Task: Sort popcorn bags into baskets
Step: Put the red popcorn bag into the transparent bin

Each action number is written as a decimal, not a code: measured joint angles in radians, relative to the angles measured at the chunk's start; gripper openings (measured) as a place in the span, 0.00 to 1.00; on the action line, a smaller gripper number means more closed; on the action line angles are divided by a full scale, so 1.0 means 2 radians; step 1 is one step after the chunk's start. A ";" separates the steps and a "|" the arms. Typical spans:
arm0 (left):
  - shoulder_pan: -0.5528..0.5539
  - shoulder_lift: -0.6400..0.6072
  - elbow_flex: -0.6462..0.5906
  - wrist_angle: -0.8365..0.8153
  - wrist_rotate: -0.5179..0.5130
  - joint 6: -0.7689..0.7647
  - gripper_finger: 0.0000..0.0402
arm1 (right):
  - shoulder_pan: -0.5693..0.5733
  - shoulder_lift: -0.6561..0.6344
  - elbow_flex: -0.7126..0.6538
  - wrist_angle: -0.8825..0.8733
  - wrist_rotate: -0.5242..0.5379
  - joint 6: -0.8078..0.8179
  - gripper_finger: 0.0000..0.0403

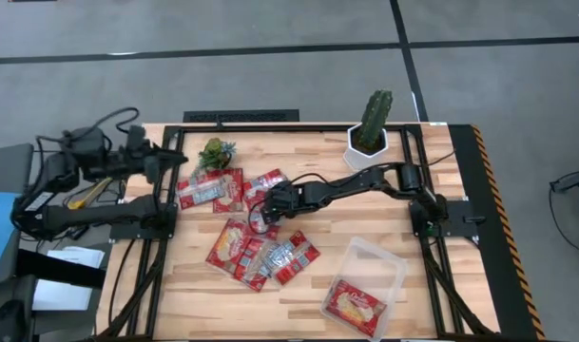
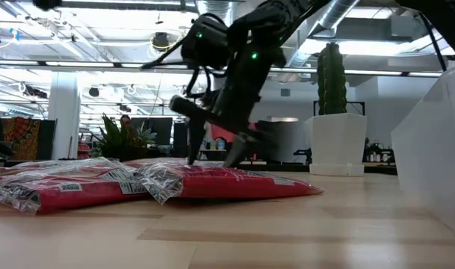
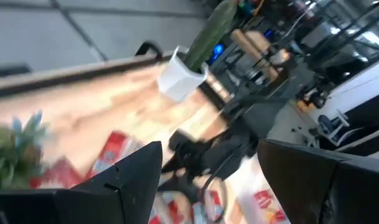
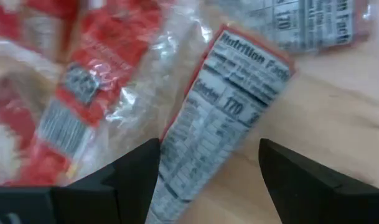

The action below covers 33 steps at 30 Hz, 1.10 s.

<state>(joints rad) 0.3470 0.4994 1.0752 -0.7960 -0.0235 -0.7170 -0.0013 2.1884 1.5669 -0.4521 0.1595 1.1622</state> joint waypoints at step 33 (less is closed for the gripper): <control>0.000 -0.021 -0.097 0.037 0.012 -0.011 0.63 | 0.000 -0.215 0.002 -0.190 -0.083 -0.217 0.01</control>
<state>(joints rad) 0.3470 0.4581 0.8806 -0.7225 0.0001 -0.7397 -0.0014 1.7590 1.5700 -0.8317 -0.0064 0.7277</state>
